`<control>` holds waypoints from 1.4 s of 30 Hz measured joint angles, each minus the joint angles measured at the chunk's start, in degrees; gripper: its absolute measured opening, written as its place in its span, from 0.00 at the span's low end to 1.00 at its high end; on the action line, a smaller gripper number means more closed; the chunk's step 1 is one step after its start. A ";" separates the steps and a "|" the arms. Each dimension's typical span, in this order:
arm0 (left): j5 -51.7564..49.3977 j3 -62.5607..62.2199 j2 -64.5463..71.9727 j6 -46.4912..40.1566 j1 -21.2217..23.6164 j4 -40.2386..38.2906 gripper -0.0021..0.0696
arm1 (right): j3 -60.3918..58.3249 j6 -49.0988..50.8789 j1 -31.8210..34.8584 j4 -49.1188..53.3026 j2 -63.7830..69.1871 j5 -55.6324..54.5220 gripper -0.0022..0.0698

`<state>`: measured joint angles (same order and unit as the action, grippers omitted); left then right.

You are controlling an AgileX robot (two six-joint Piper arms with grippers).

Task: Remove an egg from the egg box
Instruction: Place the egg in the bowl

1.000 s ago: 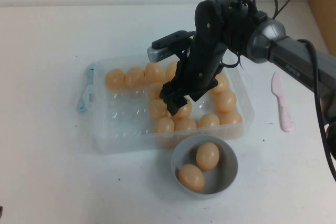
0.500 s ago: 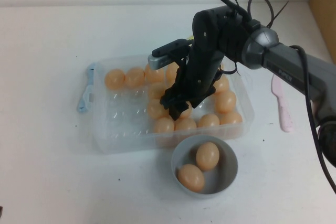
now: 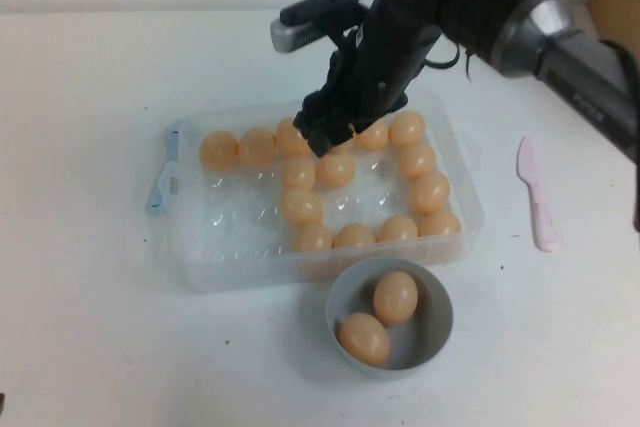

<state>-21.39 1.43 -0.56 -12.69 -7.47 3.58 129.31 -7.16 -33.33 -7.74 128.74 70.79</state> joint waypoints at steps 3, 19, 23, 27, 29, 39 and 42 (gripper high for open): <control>0.00 0.00 0.00 0.00 0.00 0.04 0.02 | -0.40 0.00 0.00 0.00 -4.78 0.12 0.60; 0.00 0.00 0.00 0.00 0.00 0.04 0.02 | -46.84 0.00 0.00 -4.37 -31.97 0.12 0.60; 0.00 0.00 0.00 0.00 0.00 0.04 0.02 | -51.66 0.00 0.00 -6.50 -32.18 -1.17 0.60; 0.00 0.00 0.00 0.00 0.00 0.04 0.02 | -52.67 0.00 0.00 -6.86 -32.18 -4.34 0.60; 0.00 0.00 0.00 0.00 0.00 0.04 0.02 | -52.67 -0.13 0.00 -7.06 -32.18 -6.00 0.60; 0.00 0.00 0.00 0.00 0.00 0.04 0.02 | -52.67 -1.64 0.00 -7.10 -28.18 -6.88 0.60; 0.00 0.00 0.00 0.00 0.00 0.04 0.02 | -52.67 -1.87 0.00 -7.33 -27.21 -7.18 0.60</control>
<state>-21.39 1.43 -0.56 -12.69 -7.47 3.62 76.63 -9.03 -33.33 -15.07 101.53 63.61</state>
